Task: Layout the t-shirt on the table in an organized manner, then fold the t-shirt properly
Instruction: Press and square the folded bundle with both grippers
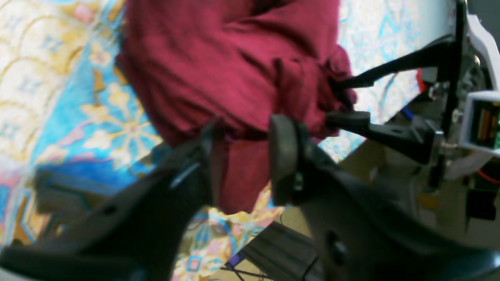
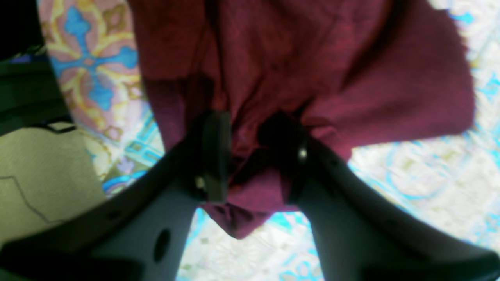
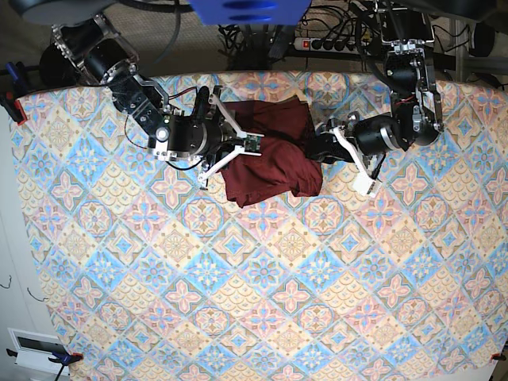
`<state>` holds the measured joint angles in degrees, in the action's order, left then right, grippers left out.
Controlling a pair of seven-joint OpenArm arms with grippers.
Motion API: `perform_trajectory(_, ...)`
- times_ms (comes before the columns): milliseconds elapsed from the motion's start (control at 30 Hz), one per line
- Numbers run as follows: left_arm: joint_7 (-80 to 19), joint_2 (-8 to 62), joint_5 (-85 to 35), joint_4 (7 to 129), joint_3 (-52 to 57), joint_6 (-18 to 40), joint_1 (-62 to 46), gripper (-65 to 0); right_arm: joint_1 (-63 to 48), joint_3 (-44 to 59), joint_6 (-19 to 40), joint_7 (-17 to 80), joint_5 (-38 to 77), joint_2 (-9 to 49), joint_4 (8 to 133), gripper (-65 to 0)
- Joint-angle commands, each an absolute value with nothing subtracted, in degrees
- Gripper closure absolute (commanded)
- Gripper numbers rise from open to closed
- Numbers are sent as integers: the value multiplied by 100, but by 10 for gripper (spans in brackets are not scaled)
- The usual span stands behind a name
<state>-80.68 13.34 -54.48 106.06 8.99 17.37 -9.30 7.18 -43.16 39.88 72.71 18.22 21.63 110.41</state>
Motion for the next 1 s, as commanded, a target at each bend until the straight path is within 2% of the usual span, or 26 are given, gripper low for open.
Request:
perform_trajectory(0,-8000,1349,-5604,10712,892,1745,-875,-258,769,-4189,4000,7187,1859,2237,11169,-202)
perform_trajectory(167,-8000,1191,-5798,10712,892,1745,-884,-427,418,-3512,4000,7187,1895,2404,11196,-203)
perform_trajectory(267,-8000,1051,-5965,10712,901,1745,-875,-474,391,-3213,4000,7081,2088,2404,11196,-203)
perform_trajectory(667,-8000,549,-5666,10677,523,1745,-673,-475,268,-1051,4000,6905,3398,2360,11152,-203)
perform_trajectory(967,-8000,66,-4866,9833,-189,1745,57,-475,268,-699,4000,6905,3407,2360,11143,-203)
